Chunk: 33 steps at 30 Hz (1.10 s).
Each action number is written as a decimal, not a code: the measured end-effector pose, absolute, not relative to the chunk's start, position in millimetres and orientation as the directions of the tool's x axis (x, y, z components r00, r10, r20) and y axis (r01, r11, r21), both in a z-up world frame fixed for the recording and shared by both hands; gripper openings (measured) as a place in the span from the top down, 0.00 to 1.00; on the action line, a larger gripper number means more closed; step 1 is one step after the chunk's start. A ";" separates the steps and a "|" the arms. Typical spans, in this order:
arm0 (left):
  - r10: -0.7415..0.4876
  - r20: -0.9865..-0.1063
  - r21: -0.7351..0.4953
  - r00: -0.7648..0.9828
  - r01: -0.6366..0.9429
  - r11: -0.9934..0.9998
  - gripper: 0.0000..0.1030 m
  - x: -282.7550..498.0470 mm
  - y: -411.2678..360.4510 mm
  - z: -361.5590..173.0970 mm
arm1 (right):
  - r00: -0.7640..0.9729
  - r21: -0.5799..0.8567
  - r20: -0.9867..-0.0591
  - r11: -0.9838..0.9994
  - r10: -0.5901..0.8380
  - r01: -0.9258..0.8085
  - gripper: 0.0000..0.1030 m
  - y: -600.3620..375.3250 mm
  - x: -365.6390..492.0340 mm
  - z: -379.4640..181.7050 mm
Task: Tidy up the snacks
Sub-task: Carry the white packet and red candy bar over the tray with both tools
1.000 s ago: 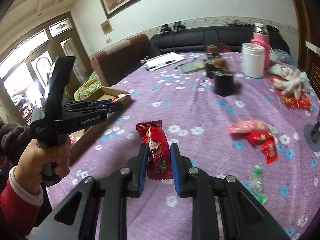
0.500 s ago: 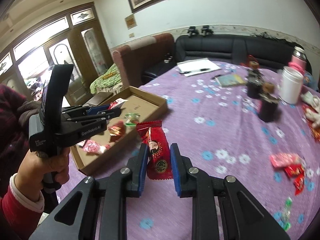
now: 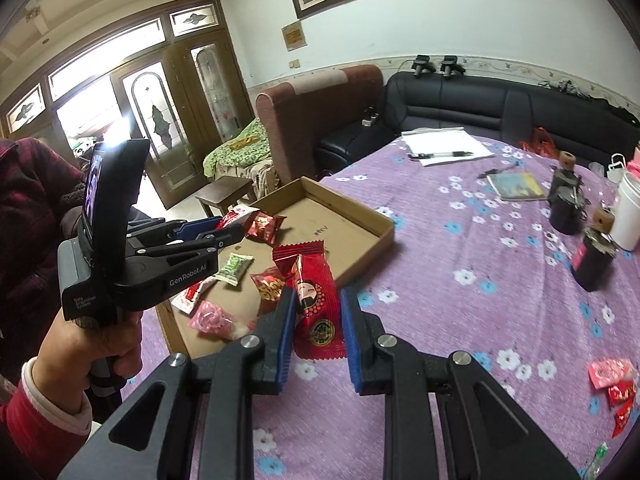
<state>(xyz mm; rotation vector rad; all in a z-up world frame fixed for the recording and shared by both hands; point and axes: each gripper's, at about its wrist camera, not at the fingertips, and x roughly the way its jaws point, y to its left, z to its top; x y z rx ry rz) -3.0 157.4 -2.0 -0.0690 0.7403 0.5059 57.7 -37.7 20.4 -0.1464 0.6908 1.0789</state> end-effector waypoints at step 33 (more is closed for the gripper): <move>0.327 -0.693 -0.019 0.643 -0.470 0.883 0.75 0.1 243.4 7.0 | 0.229 0.251 -0.607 0.457 0.761 -0.853 0.79 64.8 104.8 7.5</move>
